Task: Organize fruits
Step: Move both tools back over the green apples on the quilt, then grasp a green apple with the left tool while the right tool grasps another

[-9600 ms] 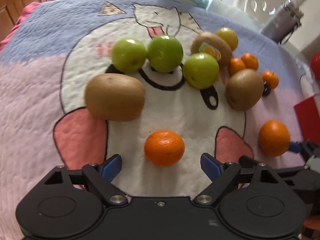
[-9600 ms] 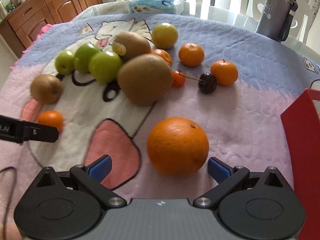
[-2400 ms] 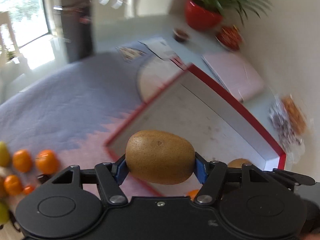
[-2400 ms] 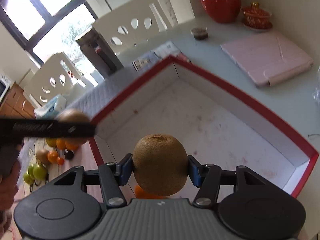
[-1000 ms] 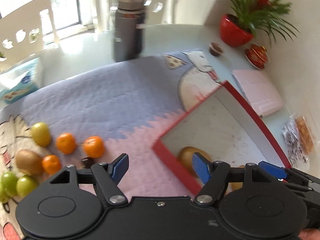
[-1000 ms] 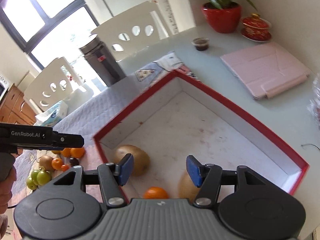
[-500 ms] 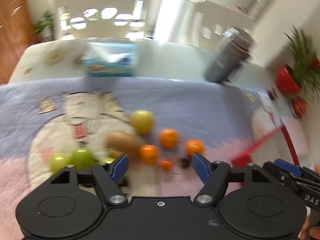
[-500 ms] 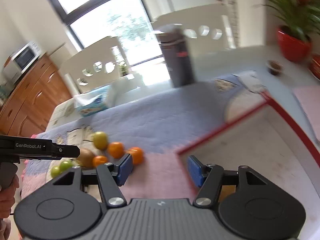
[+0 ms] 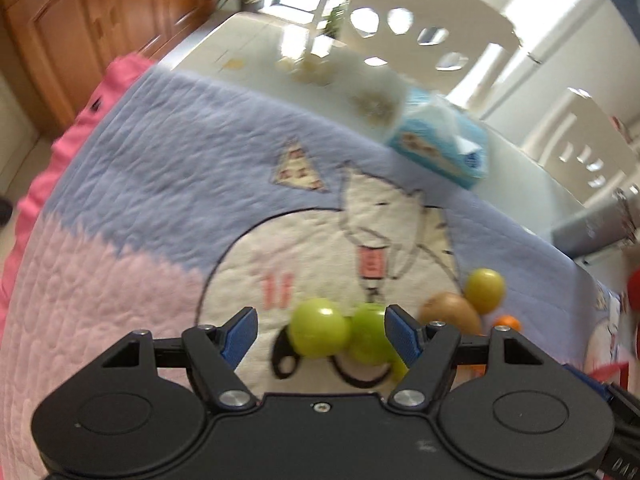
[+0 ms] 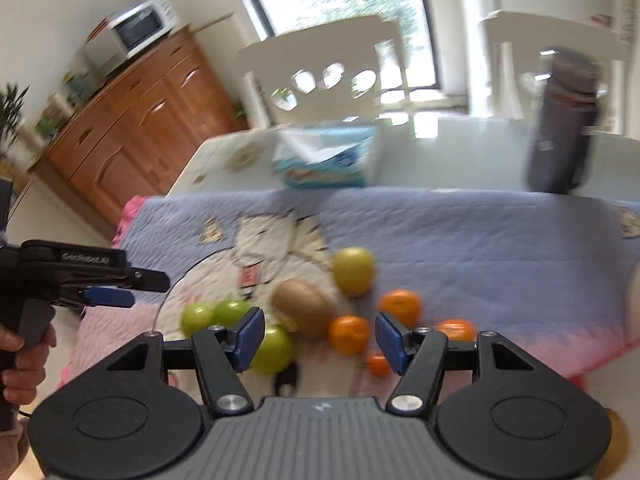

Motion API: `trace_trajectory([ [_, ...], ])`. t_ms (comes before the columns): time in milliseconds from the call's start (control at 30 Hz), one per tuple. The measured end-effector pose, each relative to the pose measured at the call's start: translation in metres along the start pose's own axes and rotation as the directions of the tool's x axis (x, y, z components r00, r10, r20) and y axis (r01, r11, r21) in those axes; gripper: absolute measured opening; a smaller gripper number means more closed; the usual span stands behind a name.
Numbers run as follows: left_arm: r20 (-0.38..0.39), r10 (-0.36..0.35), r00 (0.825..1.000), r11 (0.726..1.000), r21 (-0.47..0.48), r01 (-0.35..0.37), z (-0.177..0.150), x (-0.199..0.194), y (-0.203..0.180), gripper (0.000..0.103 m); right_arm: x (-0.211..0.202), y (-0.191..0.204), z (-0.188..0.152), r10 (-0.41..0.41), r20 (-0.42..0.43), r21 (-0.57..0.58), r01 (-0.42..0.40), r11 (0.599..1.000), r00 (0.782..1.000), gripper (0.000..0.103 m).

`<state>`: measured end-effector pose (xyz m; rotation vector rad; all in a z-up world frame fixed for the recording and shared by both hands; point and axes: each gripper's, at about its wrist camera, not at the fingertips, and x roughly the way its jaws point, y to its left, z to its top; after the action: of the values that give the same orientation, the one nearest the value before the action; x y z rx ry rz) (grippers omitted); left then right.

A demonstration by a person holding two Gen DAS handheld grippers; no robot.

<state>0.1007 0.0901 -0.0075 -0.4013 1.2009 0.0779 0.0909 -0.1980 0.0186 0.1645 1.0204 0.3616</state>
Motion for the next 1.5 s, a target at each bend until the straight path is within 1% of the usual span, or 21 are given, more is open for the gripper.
trace_trajectory([
  [133,-0.04,-0.01,0.999,0.996,-0.094,0.006,0.001,0.021,0.025,0.083,0.031,0.019,-0.007,0.041,-0.068,-0.016,-0.042,0.999,0.997,0.063],
  [300,-0.071,-0.05,0.996,0.989,-0.14,0.04,0.004,0.041,0.031,0.083,0.07,0.033,-0.017,0.049,-0.158,-0.026,-0.054,0.998,0.986,0.063],
  [433,-0.088,-0.087,0.992,0.986,-0.15,0.073,0.005,0.054,0.027,0.075,0.089,0.036,-0.021,0.047,-0.197,-0.028,-0.053,0.998,0.979,0.064],
  [533,-0.115,-0.101,0.988,0.985,-0.154,0.083,0.006,0.063,0.026,0.067,0.095,0.033,-0.019,0.026,-0.197,-0.024,-0.031,0.999,0.98,0.066],
  [633,-0.142,-0.116,0.983,0.983,-0.161,0.092,0.003,0.072,0.024,0.067,0.1,0.027,-0.017,0.03,-0.206,-0.001,-0.031,1.0,0.978,0.064],
  [733,-0.144,-0.102,0.984,0.984,-0.157,0.079,0.001,0.078,0.023,0.066,0.106,0.023,-0.019,0.027,-0.213,0.013,-0.025,1.0,0.977,0.063],
  [800,-0.142,-0.104,0.984,0.984,-0.157,0.082,0.001,0.079,0.025,0.066,0.11,0.021,-0.021,0.033,-0.215,0.019,-0.029,0.999,0.976,0.06],
  [833,-0.14,-0.109,0.984,0.984,-0.156,0.086,0.001,0.079,0.026,0.063,0.111,0.02,-0.021,0.037,-0.207,0.023,-0.033,0.999,0.978,0.059],
  [867,-0.133,-0.116,0.984,0.983,-0.159,0.094,0.001,0.078,0.027,0.057,0.112,0.02,-0.022,0.043,-0.199,0.027,-0.039,0.999,0.979,0.056],
  [900,-0.119,-0.128,0.985,0.981,-0.162,0.108,0.0,0.077,0.027,0.055,0.112,0.02,-0.023,0.051,-0.186,0.03,-0.046,0.998,0.981,0.054],
  [1067,-0.085,-0.106,0.991,0.984,-0.151,0.092,-0.007,0.071,0.023,0.055,0.108,0.026,-0.025,0.039,-0.168,-0.013,-0.042,0.999,0.985,0.054],
  [1367,-0.05,-0.081,0.995,0.986,-0.148,0.073,-0.016,0.054,0.029,0.055,0.088,0.019,-0.04,0.074,-0.159,0.06,-0.065,0.996,0.985,0.054],
  [1500,-0.03,-0.088,0.996,0.986,-0.148,0.082,-0.023,0.044,0.033,0.055,0.079,0.014,-0.051,0.077,-0.158,0.093,-0.063,0.994,0.984,0.054],
])
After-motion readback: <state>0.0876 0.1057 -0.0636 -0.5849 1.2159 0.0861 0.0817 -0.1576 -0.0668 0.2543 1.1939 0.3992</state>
